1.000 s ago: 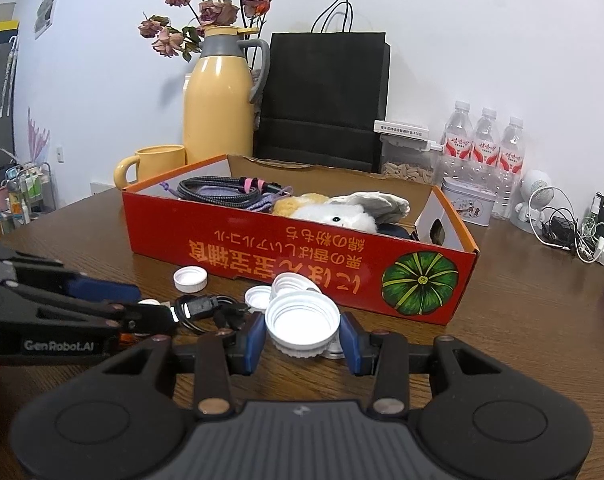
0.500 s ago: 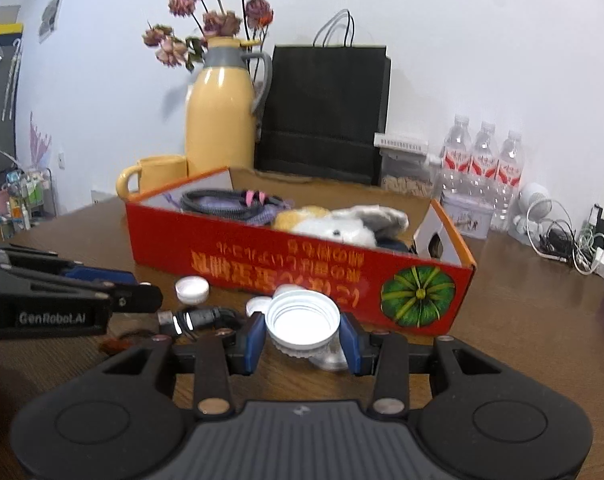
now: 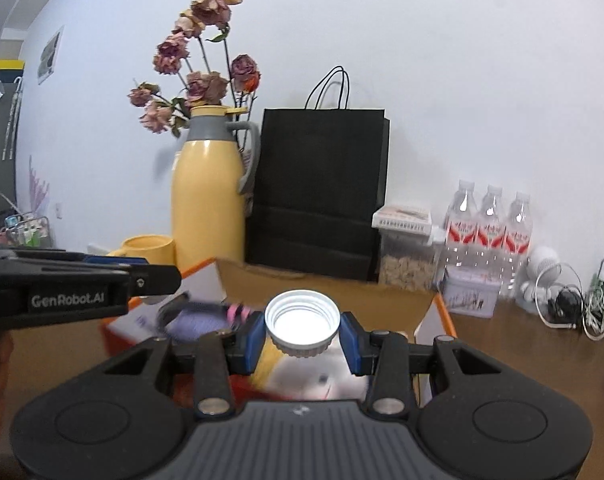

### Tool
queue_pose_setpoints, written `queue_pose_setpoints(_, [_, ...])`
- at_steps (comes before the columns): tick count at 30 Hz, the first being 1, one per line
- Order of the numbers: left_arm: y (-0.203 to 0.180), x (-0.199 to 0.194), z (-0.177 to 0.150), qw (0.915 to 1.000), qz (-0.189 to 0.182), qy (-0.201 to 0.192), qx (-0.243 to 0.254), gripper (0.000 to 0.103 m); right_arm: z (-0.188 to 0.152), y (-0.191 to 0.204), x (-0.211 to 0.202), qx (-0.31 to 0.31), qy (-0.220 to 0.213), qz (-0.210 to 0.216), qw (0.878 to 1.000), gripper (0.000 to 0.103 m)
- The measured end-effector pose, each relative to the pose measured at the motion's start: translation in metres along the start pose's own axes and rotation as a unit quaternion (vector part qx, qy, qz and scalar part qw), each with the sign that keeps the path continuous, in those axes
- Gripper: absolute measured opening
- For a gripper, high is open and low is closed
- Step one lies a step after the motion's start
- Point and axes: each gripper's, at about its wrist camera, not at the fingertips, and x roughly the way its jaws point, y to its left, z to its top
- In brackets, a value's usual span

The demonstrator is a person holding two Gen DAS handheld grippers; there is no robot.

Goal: Organize objects
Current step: 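Lower both white caps into the cardboard box and open both tools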

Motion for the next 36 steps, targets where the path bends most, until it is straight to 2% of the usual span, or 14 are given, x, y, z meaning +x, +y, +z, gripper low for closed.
queue_pose_setpoints(6, [0.0,0.042,0.016,0.9999,0.011,0.001,-0.009,0.029,0.018,-0.01,0.044,0.011,0.003,-0.014,1.0,0.039])
queue_pose_setpoints(13, [0.006,0.085,0.012,0.9994,0.025,0.021,-0.011,0.029,0.009,-0.026,0.083,0.024,0.027,-0.03,0.999,0.039])
queue_pose_setpoints(20, [0.009,0.096,0.003,0.9992,0.019,0.035,0.002,0.031,-0.002,-0.035,0.095,0.033,0.053,-0.026,0.998,0.039])
queue_pose_setpoints(21, [0.009,0.094,0.002,0.9992,0.02,0.034,0.001,0.037,-0.003,-0.035,0.094,0.031,0.057,-0.023,0.998,0.04])
queue_pose_setpoints(23, [0.011,0.091,0.003,0.9993,0.024,0.028,-0.003,0.062,-0.004,-0.033,0.092,0.026,0.063,-0.02,0.997,0.053])
queue_pose_setpoints(24, [0.012,0.09,0.003,0.9994,0.027,0.023,-0.007,0.09,-0.005,-0.031,0.091,0.024,0.063,-0.023,0.997,0.073])
queue_pose_setpoints(25, [0.014,0.088,0.004,0.9994,0.03,0.016,-0.011,0.103,-0.005,-0.031,0.089,0.021,0.061,-0.027,0.998,0.093])
queue_pose_setpoints(27, [0.015,0.084,0.005,0.9993,0.035,0.006,-0.013,0.103,-0.005,-0.03,0.086,0.018,0.054,-0.028,0.998,0.103])
queue_pose_setpoints(36, [0.015,0.083,0.007,0.999,0.038,0.01,-0.019,0.103,-0.001,-0.029,0.084,0.02,0.059,-0.031,0.998,0.103])
